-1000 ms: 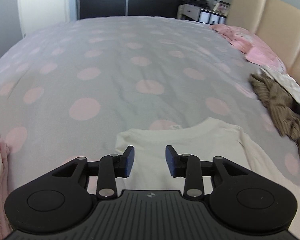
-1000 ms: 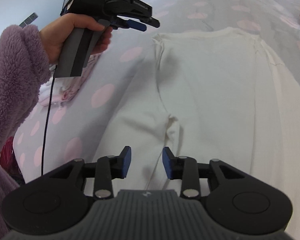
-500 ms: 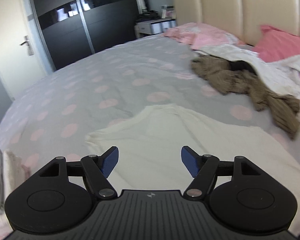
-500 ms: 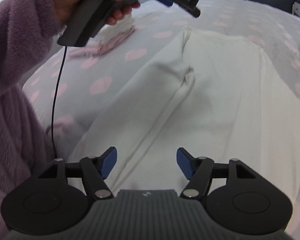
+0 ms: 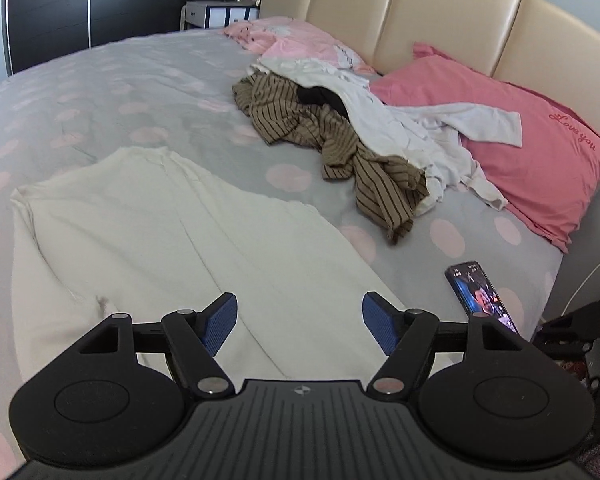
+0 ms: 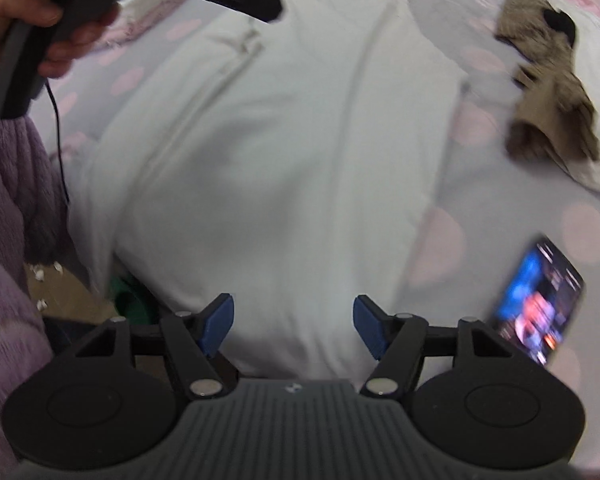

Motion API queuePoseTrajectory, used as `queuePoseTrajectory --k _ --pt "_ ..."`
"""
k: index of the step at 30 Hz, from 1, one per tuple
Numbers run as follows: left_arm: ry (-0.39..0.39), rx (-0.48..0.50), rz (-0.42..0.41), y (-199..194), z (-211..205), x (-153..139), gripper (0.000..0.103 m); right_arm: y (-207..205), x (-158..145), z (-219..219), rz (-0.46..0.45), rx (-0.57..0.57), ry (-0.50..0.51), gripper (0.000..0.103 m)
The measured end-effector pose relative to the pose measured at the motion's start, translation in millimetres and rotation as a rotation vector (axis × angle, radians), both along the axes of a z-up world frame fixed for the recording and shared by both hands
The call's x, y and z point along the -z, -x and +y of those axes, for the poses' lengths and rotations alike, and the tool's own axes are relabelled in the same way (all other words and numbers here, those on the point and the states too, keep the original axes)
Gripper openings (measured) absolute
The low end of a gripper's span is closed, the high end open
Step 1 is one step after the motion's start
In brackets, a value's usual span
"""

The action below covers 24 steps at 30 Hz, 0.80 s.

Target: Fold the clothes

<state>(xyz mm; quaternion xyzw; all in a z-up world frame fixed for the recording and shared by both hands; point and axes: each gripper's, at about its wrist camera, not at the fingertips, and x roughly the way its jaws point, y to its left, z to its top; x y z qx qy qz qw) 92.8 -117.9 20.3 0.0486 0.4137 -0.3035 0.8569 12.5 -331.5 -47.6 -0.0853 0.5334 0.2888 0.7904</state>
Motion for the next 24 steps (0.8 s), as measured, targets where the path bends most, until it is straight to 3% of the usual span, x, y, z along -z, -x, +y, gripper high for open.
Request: queuePoseTrajectory --k 2,13,19,21,24 --pt "-0.009 0.003 0.021 1 -3 3 0.068 0 6 -6 0.015 0.012 -0.009 0.068" --pt "-0.042 0.028 0.071 0 -21 8 0.068 -1 41 -41 0.095 0.076 -0.061 0.034" --pt "-0.070 0.061 0.067 -4 -39 8 0.068 -6 56 -53 0.134 0.121 -0.111 0.029" --pt "-0.080 0.061 0.075 -11 -45 9 0.068 -6 53 -51 0.144 0.141 -0.132 0.012" --pt "-0.083 0.057 0.106 -24 -54 13 0.068 -6 46 -41 0.149 0.160 -0.102 0.007"
